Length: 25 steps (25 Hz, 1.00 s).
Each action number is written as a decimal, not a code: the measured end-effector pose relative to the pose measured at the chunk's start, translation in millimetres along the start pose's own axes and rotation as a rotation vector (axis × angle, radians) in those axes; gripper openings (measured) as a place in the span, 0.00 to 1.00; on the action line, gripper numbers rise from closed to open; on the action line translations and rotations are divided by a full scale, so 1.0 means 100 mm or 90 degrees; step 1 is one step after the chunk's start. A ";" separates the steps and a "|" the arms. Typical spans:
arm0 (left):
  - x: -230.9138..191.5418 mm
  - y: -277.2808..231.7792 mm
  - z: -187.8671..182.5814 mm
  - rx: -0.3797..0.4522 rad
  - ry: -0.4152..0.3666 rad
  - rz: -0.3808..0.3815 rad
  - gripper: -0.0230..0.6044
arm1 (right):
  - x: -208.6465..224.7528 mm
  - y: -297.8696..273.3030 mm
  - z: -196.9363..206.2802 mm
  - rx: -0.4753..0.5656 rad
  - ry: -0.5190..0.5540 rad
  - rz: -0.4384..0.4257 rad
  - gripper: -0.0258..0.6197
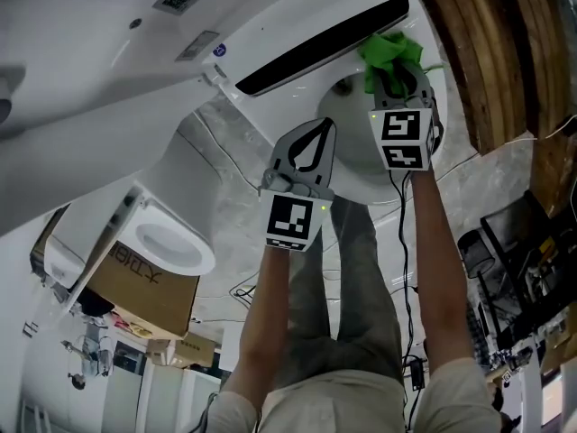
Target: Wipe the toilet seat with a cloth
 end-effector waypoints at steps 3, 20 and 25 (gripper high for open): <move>-0.04 0.04 0.01 0.003 0.006 -0.006 0.06 | -0.12 -0.02 -0.06 0.002 -0.013 -0.009 0.19; -0.35 0.42 0.24 0.007 0.026 -0.051 0.06 | -0.66 -0.07 -0.19 -0.002 -0.005 -0.051 0.19; -0.38 0.54 0.30 0.006 0.029 -0.058 0.06 | -0.88 -0.05 -0.23 0.001 0.022 -0.077 0.19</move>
Point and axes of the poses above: the fingertips, and each gripper's own axes: y backward along the fingers, x to its right, z out of its underside, the point moved 8 cm from there along y, backward along the fingers, and after that the axes turned 3 degrees about -z, right-handed, at the moved point
